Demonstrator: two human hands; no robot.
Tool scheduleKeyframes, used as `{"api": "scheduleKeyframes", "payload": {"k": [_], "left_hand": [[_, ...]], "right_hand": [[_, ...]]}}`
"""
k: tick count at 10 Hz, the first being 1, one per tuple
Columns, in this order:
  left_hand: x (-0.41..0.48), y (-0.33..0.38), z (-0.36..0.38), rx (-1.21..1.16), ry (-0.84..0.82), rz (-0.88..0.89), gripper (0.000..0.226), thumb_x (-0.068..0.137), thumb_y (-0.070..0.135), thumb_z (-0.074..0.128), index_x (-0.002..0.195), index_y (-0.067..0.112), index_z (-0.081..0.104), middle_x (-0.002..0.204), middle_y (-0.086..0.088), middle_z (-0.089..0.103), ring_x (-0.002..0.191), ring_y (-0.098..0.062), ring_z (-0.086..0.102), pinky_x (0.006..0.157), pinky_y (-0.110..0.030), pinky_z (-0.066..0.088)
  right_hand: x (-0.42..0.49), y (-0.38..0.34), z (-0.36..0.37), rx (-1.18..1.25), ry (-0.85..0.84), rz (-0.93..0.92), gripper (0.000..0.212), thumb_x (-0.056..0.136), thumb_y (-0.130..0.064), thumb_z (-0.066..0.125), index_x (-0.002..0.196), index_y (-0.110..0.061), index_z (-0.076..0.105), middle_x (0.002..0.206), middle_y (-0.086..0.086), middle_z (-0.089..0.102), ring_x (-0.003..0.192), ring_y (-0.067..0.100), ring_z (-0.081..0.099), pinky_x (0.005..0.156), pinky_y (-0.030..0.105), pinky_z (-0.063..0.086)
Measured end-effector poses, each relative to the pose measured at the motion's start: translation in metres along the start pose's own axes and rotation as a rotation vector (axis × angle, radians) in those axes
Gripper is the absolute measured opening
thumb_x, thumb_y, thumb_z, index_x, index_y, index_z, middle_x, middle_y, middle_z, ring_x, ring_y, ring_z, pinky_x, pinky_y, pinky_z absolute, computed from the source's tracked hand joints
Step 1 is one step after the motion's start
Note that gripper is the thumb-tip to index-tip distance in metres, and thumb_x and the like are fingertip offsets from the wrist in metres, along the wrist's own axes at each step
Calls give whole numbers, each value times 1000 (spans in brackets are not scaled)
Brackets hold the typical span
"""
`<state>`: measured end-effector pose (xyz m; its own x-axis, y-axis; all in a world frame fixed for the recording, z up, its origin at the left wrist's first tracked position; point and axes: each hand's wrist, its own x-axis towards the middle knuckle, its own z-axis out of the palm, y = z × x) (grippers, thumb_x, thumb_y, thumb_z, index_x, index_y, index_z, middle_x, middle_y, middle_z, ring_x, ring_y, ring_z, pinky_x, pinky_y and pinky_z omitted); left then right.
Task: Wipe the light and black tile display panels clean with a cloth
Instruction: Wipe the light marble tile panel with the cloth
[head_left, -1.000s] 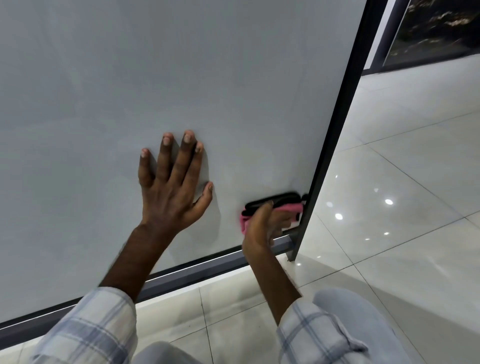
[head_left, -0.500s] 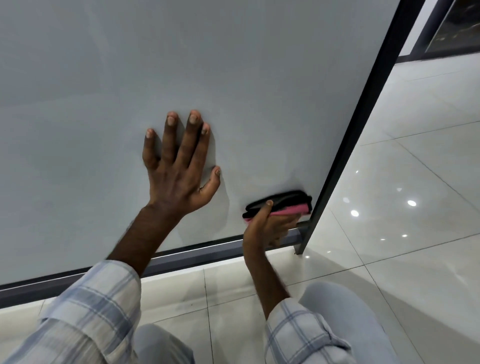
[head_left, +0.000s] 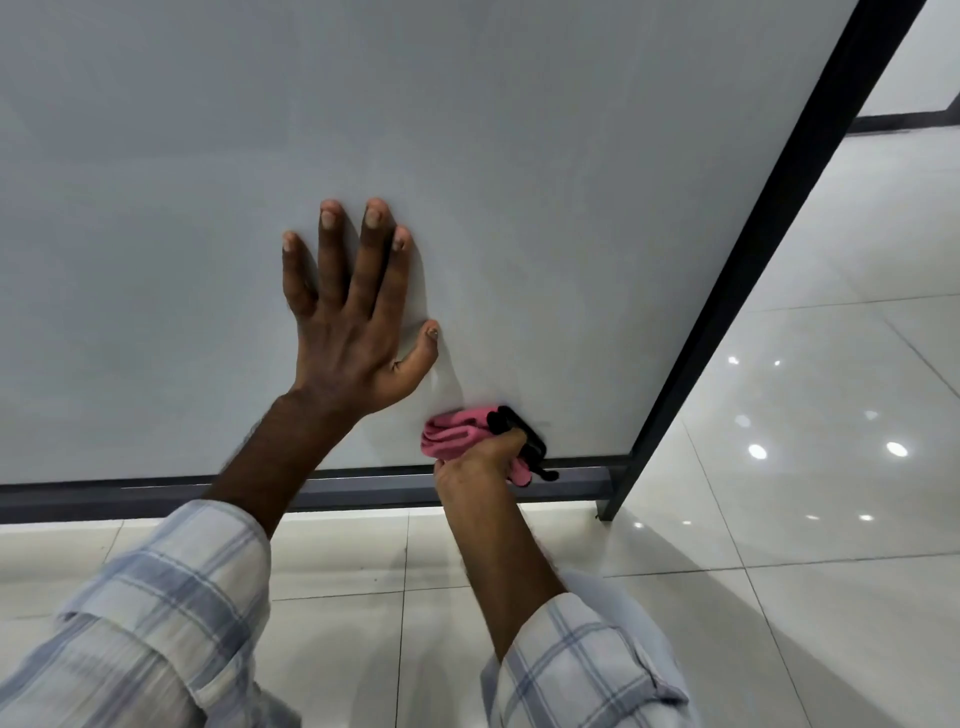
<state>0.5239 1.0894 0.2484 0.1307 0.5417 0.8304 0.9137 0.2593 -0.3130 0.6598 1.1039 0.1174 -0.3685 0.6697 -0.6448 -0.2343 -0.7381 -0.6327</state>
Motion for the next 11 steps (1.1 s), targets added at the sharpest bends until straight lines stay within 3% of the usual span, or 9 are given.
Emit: {"api": "scheduleKeyframes", "payload": {"k": [1, 2, 4, 6, 7, 8, 9, 10, 11], "left_hand": [[-1, 2, 3, 8, 3, 6, 93, 99, 48, 49, 166, 12, -4, 173, -1, -19, 158, -29, -20, 126, -52, -13], [-2, 1, 5, 18, 8, -2, 92, 99, 48, 47, 166, 14, -4, 173, -1, -18, 159, -29, -19, 127, -51, -13], [-4, 5, 8, -22, 29, -8, 91, 98, 47, 48, 167, 13, -2, 174, -1, -16, 159, -29, -17, 127, -51, -12], [-6, 6, 9, -49, 46, 8, 90, 98, 47, 49, 167, 11, 2, 174, -2, -15, 160, -29, -15, 127, -51, -10], [-6, 2, 13, -62, 63, 19, 91, 98, 46, 52, 166, 9, 6, 174, -5, -12, 160, -29, -14, 127, -51, -10], [-7, 1, 12, -86, 75, 21, 90, 98, 44, 55, 165, 8, 9, 175, -12, -1, 160, -30, -14, 126, -51, -10], [-9, 2, 11, -148, 98, 36, 82, 99, 39, 56, 164, 5, 19, 167, -17, 22, 160, -30, -13, 125, -53, -7], [-11, 1, 11, -166, 104, 45, 73, 101, 35, 55, 163, 6, 27, 168, -15, 24, 160, -31, -11, 125, -53, -7], [-11, 2, 15, -176, 152, 70, 66, 100, 29, 57, 159, 7, 39, 167, -11, 29, 161, -35, -4, 125, -53, -4]], "right_hand": [[26, -13, 17, 434, 166, 286, 45, 92, -74, 39, 108, -41, 64, 118, -13, 61, 115, 24, 59, 110, 45, 47], [21, -40, 17, 511, 232, 462, 45, 97, -57, 44, 117, -24, 67, 121, 3, 69, 110, 29, 66, 99, 38, 51], [-1, -58, 9, 460, 225, 448, 47, 101, -51, 38, 106, -15, 68, 124, 10, 69, 112, 32, 66, 94, 38, 51], [-8, -44, 21, 499, 276, 223, 41, 104, -42, 45, 117, -10, 68, 118, 14, 70, 110, 35, 68, 82, 42, 57], [-8, -41, 31, 451, 411, -63, 37, 101, -34, 56, 125, -6, 59, 118, 13, 67, 103, 27, 68, 94, 43, 57], [-18, -51, 37, 348, 537, -291, 51, 102, -33, 58, 143, -9, 43, 125, 10, 54, 110, 24, 60, 98, 42, 50], [-28, -50, 59, -205, 717, -595, 82, 102, -48, 50, 162, -9, 10, 149, 18, 32, 133, 34, 40, 114, 50, 35], [-26, -39, 73, -377, 744, -668, 87, 101, -54, 41, 162, -7, 0, 152, 17, 26, 136, 33, 34, 117, 49, 29], [-22, -35, 79, -405, 796, -703, 80, 106, -49, 42, 162, -9, 1, 153, 16, 25, 138, 32, 32, 117, 47, 28]]}}
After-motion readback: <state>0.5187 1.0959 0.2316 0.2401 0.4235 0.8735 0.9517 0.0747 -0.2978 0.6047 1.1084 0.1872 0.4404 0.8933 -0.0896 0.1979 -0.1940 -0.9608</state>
